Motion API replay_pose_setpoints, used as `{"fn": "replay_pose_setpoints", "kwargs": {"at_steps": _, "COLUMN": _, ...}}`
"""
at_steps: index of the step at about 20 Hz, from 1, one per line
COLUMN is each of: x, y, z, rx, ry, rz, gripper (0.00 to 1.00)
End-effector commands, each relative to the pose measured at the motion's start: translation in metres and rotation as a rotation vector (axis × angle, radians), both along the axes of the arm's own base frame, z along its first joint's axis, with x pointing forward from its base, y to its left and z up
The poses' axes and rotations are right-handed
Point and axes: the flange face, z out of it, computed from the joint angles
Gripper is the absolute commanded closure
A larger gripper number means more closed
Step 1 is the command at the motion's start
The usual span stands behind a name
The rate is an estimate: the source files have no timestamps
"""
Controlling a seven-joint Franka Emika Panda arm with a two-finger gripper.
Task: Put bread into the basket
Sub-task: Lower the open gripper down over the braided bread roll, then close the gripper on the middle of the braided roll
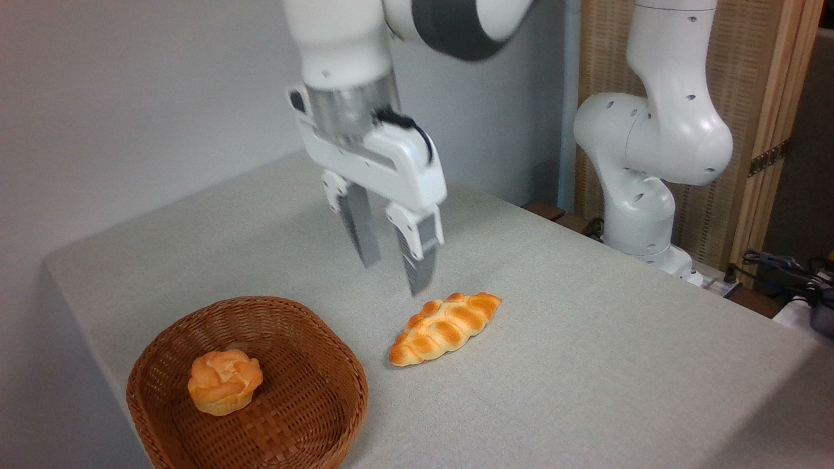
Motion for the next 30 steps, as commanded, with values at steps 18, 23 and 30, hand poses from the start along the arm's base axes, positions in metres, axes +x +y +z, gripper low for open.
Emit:
{"fn": "replay_pose_setpoints", "kwargs": {"at_steps": 18, "x": -0.014, "y": 0.024, "z": -0.070, "rx": 0.059, "ry": -0.034, "rz": -0.015, "gripper": 0.00}}
{"fn": "replay_pose_setpoints", "kwargs": {"at_steps": 23, "x": -0.018, "y": 0.015, "z": -0.076, "rx": 0.014, "ry": 0.001, "rz": -0.003, "gripper": 0.00}}
{"fn": "replay_pose_setpoints", "kwargs": {"at_steps": 30, "x": -0.027, "y": 0.003, "z": -0.098, "rx": 0.015, "ry": 0.087, "rz": -0.029, "gripper": 0.00}}
